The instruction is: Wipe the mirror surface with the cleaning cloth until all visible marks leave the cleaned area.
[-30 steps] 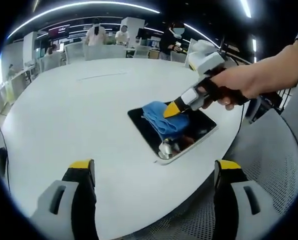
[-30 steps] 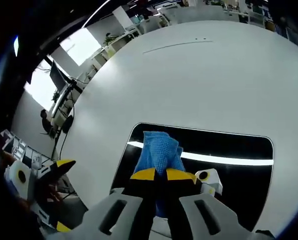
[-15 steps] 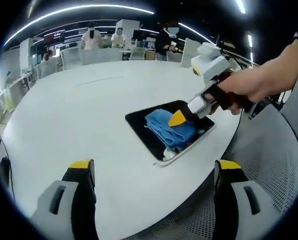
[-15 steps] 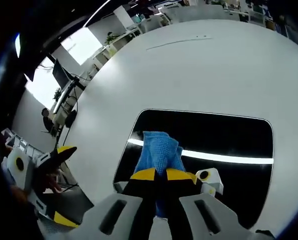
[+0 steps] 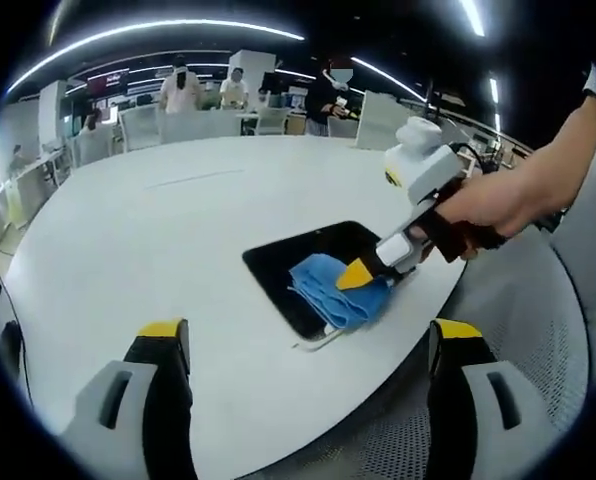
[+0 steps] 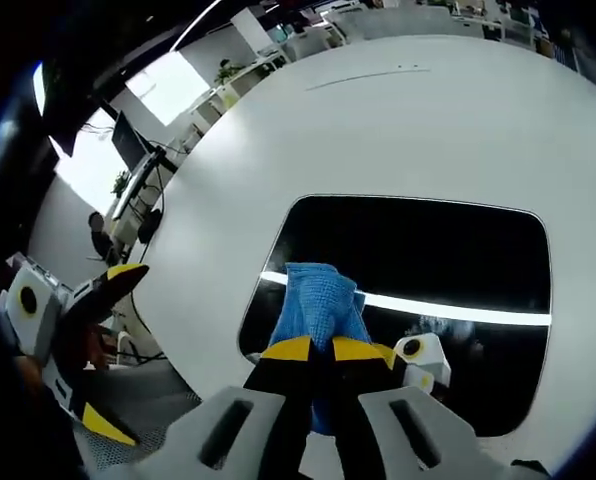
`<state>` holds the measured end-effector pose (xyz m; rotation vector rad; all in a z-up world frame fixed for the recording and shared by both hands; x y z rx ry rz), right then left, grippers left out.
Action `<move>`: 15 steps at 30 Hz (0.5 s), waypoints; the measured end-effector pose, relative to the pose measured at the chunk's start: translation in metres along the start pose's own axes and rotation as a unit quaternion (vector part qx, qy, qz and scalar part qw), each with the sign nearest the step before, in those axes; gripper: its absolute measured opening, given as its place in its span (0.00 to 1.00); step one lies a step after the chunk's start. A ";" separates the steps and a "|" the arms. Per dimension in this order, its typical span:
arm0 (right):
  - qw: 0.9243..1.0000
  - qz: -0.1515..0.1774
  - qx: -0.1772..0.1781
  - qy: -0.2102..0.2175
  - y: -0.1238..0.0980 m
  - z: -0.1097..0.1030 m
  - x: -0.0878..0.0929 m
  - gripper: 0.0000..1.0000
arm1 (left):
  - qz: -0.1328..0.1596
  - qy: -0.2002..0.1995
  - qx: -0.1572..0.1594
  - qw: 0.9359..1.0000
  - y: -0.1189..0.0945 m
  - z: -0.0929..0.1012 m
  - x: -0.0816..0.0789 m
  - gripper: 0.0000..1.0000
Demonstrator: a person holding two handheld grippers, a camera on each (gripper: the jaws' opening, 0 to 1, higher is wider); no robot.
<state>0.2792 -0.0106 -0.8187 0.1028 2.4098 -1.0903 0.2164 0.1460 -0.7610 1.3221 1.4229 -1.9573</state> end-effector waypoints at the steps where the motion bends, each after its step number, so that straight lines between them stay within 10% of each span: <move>1: 1.000 0.000 -0.001 0.001 0.000 0.000 0.001 0.00 | 0.000 0.003 -0.002 1.000 0.001 0.000 0.001 0.99; 15: 1.000 0.000 -0.008 0.015 -0.003 -0.005 0.011 0.00 | -0.008 0.004 0.003 1.000 0.007 0.001 0.008 0.99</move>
Point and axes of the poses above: the point that each gripper's makers call its tool centre point, and the gripper's own axes: y roughly forward along the fingers, z roughly to its right, x roughly out of its underside, the point moved 6 cm from there along -y, roughly backward along the fingers, and after that the axes turned 12 degrees about -x, right-handed, at the moved point
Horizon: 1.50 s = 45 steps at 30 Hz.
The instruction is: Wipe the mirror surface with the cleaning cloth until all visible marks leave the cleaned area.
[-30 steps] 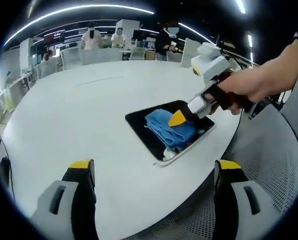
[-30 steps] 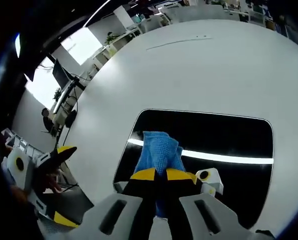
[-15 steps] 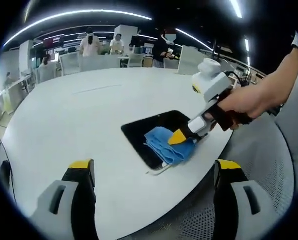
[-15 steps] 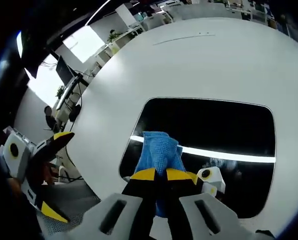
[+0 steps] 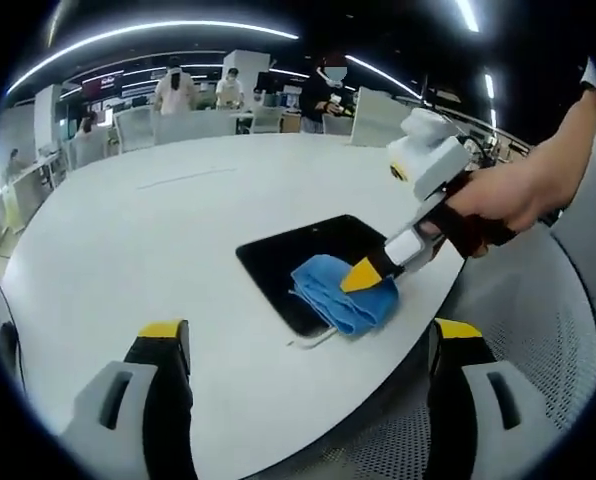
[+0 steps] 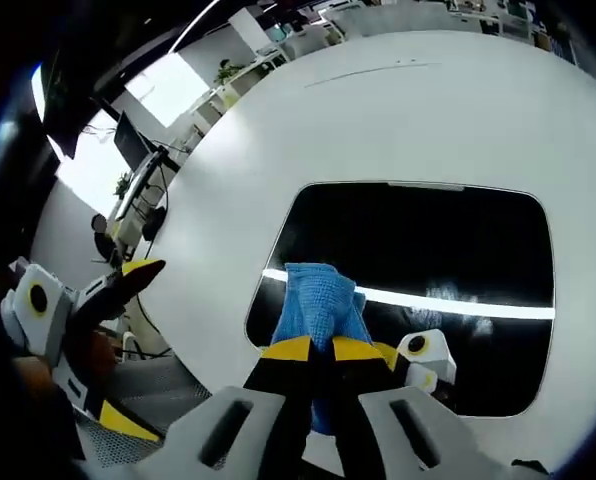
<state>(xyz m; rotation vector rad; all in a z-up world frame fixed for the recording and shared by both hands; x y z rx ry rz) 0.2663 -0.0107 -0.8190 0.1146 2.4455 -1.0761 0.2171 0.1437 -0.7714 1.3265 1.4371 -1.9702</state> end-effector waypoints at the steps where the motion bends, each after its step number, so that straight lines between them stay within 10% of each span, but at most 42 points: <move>1: 1.000 0.000 -0.001 0.004 0.000 0.000 0.001 0.00 | 0.003 0.003 0.000 1.000 0.000 0.000 0.000 0.99; 45: 1.000 -0.011 -0.009 -0.007 -0.004 -0.001 0.007 0.00 | 0.004 -0.002 -0.010 1.000 0.001 -0.001 0.001 0.99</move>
Point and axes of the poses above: the point that each gripper's makers call its tool centre point, and the gripper's own axes: y roughly forward along the fingers, z roughly to its right, x roughly out of its underside, the point moved 6 cm from there along -y, roughly backward along the fingers, and after that the axes turned 12 degrees about -x, right-handed, at the moved point
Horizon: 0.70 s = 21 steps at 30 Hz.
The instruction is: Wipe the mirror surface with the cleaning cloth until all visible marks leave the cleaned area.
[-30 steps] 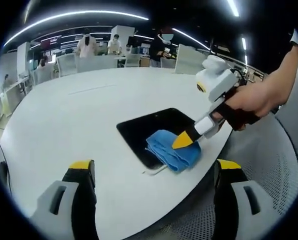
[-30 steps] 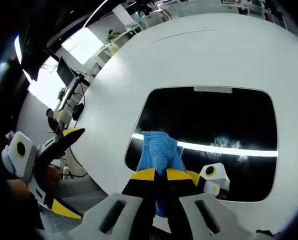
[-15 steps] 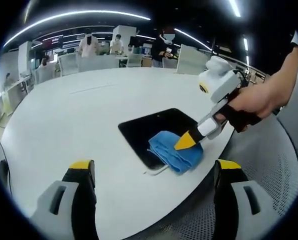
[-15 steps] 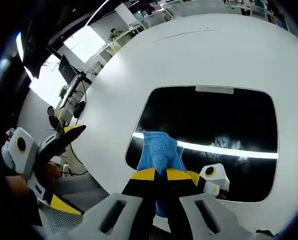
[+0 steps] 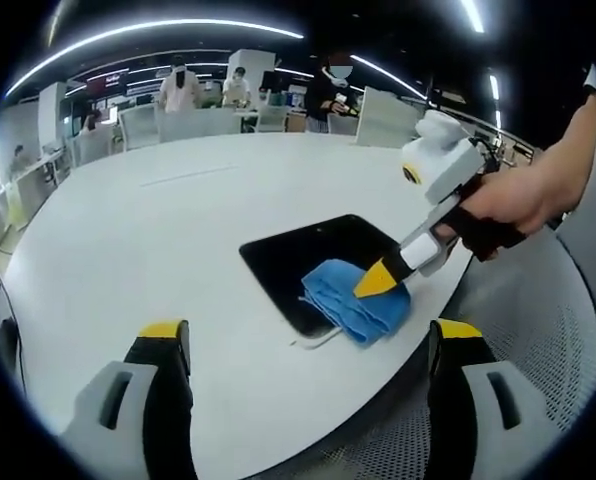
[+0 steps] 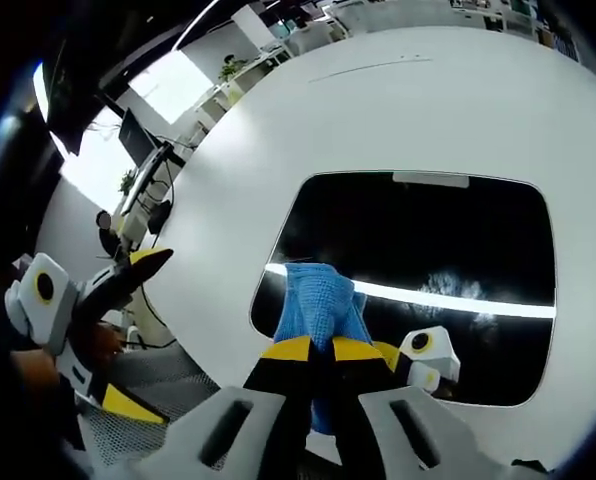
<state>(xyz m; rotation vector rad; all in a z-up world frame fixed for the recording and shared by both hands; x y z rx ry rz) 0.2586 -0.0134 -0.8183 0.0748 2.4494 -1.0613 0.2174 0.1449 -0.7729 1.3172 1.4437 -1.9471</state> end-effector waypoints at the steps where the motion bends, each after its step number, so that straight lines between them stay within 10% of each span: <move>1: 1.000 0.000 0.000 0.001 -0.001 0.000 0.000 0.00 | 0.000 -0.001 0.000 1.000 0.000 0.000 0.000 0.99; 21: 1.000 0.012 0.001 0.023 -0.015 0.013 0.007 0.00 | -0.004 -0.001 -0.002 1.000 0.000 0.000 0.001 0.99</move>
Point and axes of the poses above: the point that each gripper's makers call its tool centre point, and the gripper's own axes: y roughly forward along the fingers, z roughly to its right, x roughly out of its underside, the point moved 6 cm from there along -y, roughly backward along the fingers, and after that the axes turned 12 degrees about -x, right-handed, at the moved point
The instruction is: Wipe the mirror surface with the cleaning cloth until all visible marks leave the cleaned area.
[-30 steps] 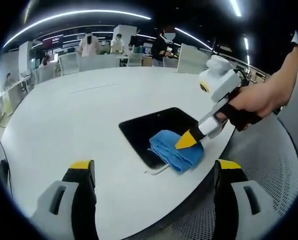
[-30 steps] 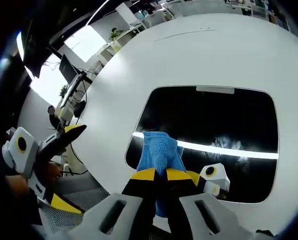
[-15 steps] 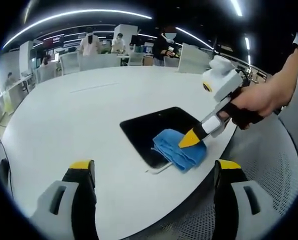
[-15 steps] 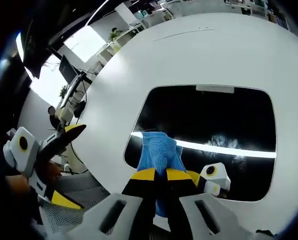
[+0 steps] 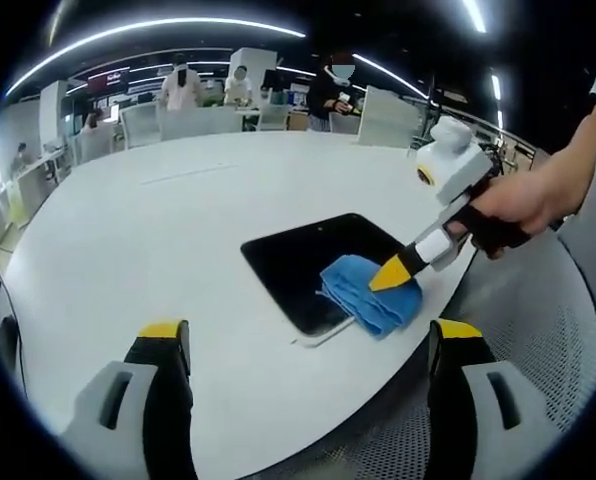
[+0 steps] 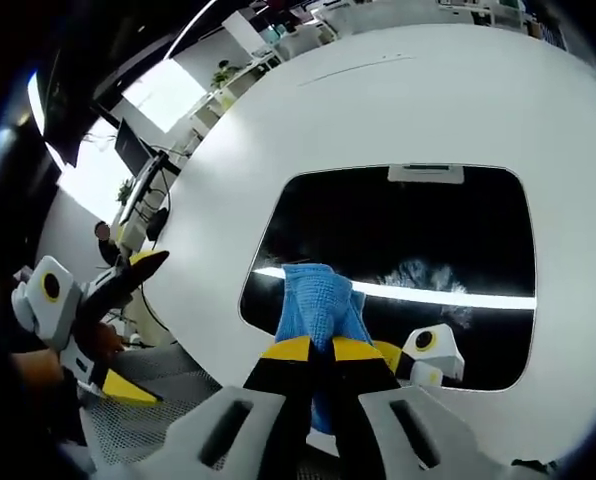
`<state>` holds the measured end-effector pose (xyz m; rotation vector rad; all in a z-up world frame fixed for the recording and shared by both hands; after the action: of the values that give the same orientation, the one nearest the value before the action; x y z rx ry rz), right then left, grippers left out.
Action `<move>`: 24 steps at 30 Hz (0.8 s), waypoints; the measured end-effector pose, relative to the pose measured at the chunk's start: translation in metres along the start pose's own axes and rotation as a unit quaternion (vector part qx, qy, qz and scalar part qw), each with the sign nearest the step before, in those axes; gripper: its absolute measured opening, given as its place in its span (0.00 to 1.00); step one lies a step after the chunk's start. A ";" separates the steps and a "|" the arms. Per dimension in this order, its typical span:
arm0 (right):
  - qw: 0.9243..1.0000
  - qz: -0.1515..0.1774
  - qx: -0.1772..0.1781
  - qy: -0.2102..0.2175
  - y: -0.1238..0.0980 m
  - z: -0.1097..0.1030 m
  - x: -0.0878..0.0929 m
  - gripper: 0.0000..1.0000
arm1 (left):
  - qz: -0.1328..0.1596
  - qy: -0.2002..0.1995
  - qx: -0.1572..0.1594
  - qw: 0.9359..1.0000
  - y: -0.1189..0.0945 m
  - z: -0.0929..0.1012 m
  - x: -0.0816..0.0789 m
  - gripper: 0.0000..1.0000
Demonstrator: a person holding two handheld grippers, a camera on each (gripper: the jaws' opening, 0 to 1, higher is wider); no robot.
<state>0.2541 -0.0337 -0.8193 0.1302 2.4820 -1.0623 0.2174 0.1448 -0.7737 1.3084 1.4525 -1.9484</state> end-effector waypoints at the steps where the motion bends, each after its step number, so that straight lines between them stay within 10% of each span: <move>1: 1.000 0.000 -0.001 0.003 -0.001 0.001 0.000 0.00 | 0.000 0.000 0.000 1.000 0.000 0.000 0.000 0.99; 24: 1.000 -0.003 0.005 0.024 -0.009 0.008 0.001 0.00 | -0.007 0.002 -0.001 1.000 0.001 -0.001 0.002 0.99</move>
<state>0.2541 -0.0455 -0.8186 0.1523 2.5218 -1.0860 0.2177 0.1452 -0.7756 1.3052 1.4685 -1.9536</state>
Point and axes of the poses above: the point that each gripper's makers call its tool centre point, and the gripper's own axes: y roughly forward along the fingers, z roughly to its right, x roughly out of its underside, the point moved 6 cm from there along -y, roughly backward along the fingers, and after that the axes turned 12 degrees about -x, right-handed, at the moved point
